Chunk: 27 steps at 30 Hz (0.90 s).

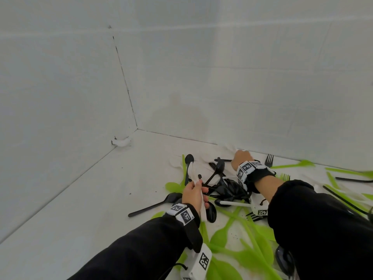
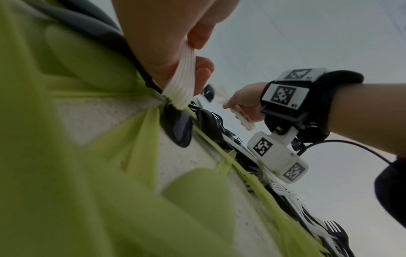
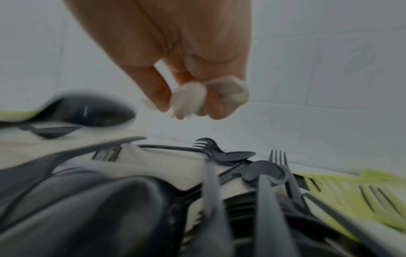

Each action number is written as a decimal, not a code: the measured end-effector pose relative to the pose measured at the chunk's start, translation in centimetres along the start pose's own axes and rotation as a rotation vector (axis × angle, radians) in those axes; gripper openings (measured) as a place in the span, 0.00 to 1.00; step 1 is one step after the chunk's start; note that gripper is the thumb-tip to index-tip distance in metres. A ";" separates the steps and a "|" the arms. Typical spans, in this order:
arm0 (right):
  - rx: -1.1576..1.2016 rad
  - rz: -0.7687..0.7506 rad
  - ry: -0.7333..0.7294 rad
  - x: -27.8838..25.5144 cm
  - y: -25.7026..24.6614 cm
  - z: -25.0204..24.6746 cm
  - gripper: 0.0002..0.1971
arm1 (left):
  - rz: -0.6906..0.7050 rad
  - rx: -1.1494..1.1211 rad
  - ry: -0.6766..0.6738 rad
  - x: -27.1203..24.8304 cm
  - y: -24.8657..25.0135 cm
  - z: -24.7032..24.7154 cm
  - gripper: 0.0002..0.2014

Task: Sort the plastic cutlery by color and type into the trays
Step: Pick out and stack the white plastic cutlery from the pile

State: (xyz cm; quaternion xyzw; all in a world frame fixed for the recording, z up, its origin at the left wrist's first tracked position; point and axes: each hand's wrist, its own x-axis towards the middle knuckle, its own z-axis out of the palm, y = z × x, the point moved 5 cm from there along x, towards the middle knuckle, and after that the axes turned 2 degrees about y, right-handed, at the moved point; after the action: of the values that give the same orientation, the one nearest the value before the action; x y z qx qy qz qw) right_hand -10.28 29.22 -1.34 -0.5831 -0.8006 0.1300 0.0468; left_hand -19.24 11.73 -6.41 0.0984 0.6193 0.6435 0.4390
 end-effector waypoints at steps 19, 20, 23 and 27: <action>-0.246 -0.374 -0.311 -2.2 -1.5 2.5 0.16 | -0.007 0.013 -0.017 0.2 -0.6 0.5 0.08; -0.244 -0.371 -0.310 -2.1 -1.4 2.7 0.15 | -0.009 0.014 -0.019 0.2 -0.7 0.5 0.08; -0.204 -0.350 -0.303 -1.8 -1.2 2.5 0.13 | -0.013 0.018 -0.022 0.1 -0.7 0.5 0.08; -0.144 -0.272 -0.244 -1.1 -0.8 1.1 0.12 | 0.001 0.018 -0.022 0.1 -0.4 0.7 0.08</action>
State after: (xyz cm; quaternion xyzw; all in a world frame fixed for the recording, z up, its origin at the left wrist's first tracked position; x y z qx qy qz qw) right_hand -10.95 27.79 -2.10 -0.4511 -0.8791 0.1344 -0.0753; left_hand -18.66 12.19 -6.66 0.1097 0.6201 0.6371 0.4444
